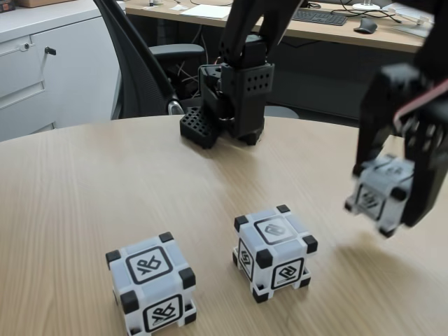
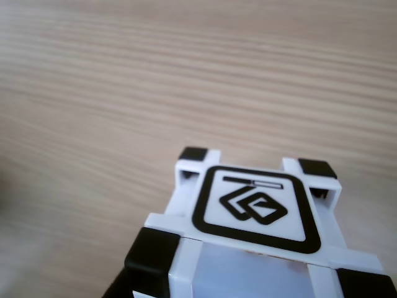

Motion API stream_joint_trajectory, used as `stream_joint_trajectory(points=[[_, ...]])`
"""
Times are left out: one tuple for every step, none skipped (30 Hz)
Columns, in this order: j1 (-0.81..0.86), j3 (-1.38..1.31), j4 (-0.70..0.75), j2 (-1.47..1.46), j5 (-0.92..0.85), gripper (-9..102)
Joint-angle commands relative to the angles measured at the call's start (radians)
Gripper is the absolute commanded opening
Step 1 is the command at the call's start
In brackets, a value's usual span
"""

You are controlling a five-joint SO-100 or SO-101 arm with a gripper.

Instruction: Stack cubes from left to right.

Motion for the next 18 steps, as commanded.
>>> stream_joint_trajectory(points=[[0.009, -0.028, 0.008, 0.144, 0.021, 0], [0.009, -0.028, 0.009, 0.164, 0.031, 0], [0.009, -0.021, 0.009, 0.186, 0.038, 0], [0.009, -0.018, 0.009, 0.210, 0.043, 0], [0.009, -0.015, 0.011, 0.236, 0.048, 0], [0.009, -0.014, 0.011, 0.267, 0.054, 0], [0.009, -0.014, 0.011, 0.301, 0.061, 0], [0.009, -0.012, 0.011, 0.334, 0.069, 0], [0.009, -0.009, 0.012, 0.367, 0.078, 0], [0.009, -0.008, 0.015, 0.394, 0.087, 0], [0.009, -0.008, 0.018, 0.416, 0.089, 0], [0.009, -0.008, 0.029, 0.431, 0.075, 0], [0.009, -0.008, 0.040, 0.439, 0.061, 0], [0.009, -0.008, 0.052, 0.440, 0.057, 0], [0.009, -0.008, 0.064, 0.440, 0.052, 0], [0.011, -0.008, 0.072, 0.440, 0.052, 0], [0.011, -0.008, 0.078, 0.440, 0.054, 0], [0.012, -0.008, 0.080, 0.440, 0.055, 0]])
